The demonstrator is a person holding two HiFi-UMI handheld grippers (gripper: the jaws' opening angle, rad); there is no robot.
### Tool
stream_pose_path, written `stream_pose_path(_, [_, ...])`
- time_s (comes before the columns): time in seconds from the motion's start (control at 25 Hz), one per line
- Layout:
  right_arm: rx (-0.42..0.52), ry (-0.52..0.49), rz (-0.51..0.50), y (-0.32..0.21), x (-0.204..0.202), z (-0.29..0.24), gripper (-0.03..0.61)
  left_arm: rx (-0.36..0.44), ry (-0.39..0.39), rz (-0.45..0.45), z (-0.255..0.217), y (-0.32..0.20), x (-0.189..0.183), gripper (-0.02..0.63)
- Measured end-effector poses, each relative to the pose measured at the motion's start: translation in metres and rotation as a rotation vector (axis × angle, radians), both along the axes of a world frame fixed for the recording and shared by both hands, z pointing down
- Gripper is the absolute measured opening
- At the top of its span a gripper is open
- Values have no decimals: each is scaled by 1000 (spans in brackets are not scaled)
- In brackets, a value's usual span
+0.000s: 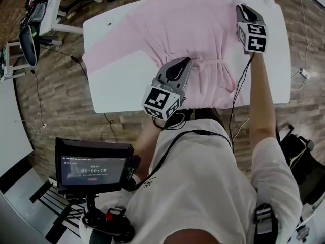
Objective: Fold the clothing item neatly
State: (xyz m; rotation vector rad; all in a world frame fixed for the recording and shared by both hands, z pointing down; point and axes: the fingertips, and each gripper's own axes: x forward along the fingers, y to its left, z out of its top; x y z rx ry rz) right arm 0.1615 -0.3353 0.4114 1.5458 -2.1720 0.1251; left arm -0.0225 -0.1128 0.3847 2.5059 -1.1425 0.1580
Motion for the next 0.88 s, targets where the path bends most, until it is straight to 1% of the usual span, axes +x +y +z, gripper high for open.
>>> stream_pose_path(0.28, [-12,-15,-106,-2,-82,10,52,-9,-11,-65,3,11,-40,3])
stream_pose_path(0.56, [-38,-17,-210,6,-165,27,52,-22,-23,-125,7,24,-78,3])
stream_pose_path(0.72, [-53,4,-251,11,-191,40,52,-29,-25,-148,12,29,-93,3])
stream_pose_path(0.88, [-59,8,-264,15,-203,46,52,-31,-20,-159,15,31,-100,3])
